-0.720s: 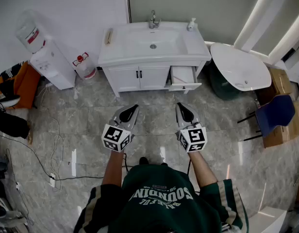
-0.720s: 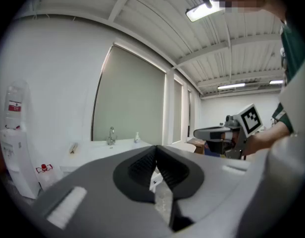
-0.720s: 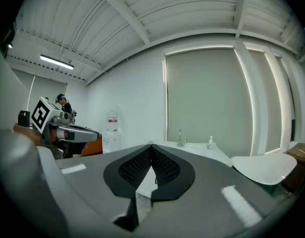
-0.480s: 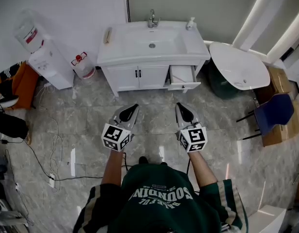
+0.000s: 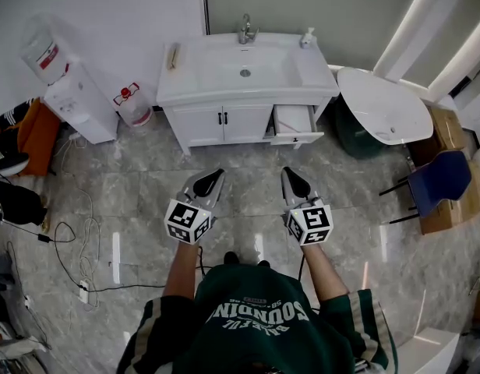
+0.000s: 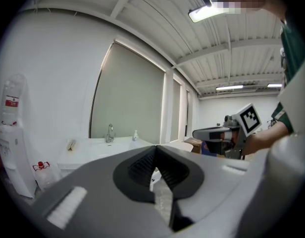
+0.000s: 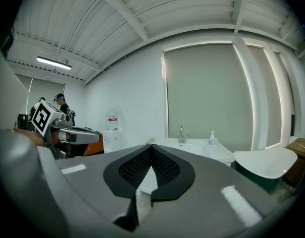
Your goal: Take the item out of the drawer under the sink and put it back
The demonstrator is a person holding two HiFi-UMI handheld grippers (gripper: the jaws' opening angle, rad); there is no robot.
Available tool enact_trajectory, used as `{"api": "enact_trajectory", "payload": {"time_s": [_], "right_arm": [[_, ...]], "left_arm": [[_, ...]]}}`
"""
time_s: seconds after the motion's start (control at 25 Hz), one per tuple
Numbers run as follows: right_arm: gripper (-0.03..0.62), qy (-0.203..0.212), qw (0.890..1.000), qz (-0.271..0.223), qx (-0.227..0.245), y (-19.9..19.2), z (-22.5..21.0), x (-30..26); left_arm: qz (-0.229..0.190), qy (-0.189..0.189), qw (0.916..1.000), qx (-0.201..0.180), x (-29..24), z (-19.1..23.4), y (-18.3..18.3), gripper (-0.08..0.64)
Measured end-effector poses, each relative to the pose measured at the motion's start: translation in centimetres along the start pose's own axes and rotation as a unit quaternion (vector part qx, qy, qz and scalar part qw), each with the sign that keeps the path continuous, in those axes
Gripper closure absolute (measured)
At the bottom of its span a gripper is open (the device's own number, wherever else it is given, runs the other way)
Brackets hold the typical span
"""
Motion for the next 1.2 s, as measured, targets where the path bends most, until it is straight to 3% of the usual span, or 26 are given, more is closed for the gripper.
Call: {"api": "enact_trajectory", "payload": {"time_s": [0.72,1.2], "right_arm": [[0.590,-0.027,1.000,0.004,-0.008,-0.5,2.2,-1.7],[0.591,-0.047,0.999,-0.007,-0.013,-0.6,-2.8,-4.0]], "left_arm": [[0.003,-0.027,0.9996,-0.002,0.0,3.2,-0.5,0.509],[-0.001,-0.036,0.9993,-0.014,-5.2,4.3,0.0,0.509]]}}
Point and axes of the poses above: the fingertips, and each gripper's own axes: x backward along the fingers, z to its left, y out of its top, the point moved 8 cm from there along x, backward along the fingers, and after that the axes turned 13 degrees about y, right-handed, at the moved point
